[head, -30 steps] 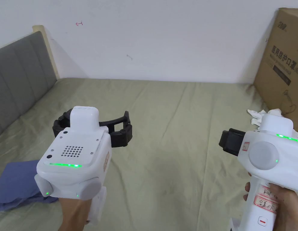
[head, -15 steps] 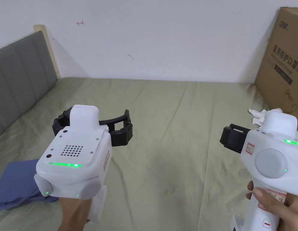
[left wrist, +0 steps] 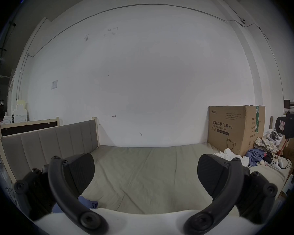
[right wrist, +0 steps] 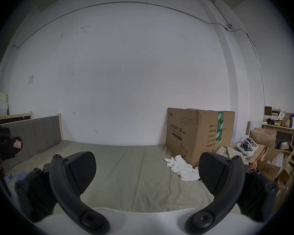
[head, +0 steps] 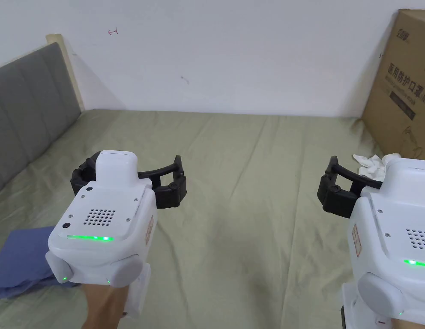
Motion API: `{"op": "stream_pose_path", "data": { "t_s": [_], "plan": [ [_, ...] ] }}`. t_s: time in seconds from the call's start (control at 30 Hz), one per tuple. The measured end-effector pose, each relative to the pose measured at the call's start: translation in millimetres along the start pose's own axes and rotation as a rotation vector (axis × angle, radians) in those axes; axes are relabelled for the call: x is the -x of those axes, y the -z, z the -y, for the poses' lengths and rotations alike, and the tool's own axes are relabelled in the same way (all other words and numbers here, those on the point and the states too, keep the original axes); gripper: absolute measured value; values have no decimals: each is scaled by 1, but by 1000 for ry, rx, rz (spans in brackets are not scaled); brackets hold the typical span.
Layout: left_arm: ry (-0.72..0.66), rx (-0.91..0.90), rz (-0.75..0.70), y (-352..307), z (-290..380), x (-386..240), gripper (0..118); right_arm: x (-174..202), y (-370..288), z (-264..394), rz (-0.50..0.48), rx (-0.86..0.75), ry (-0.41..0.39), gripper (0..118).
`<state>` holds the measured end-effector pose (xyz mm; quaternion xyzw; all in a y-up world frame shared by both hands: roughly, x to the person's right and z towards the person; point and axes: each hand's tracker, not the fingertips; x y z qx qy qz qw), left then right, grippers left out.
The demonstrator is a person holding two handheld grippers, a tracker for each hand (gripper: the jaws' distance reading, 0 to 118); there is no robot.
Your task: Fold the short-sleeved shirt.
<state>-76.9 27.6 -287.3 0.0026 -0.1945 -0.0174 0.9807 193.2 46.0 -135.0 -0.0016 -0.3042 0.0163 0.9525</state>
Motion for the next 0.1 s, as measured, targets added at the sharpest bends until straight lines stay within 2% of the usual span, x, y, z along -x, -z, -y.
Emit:
{"op": "stream_pose_path", "data": {
  "t_s": [0.1],
  "plan": [
    [0,-2,-2,0,0,0,118,-1,1,0,-7,5,3,118]
  ]
}}
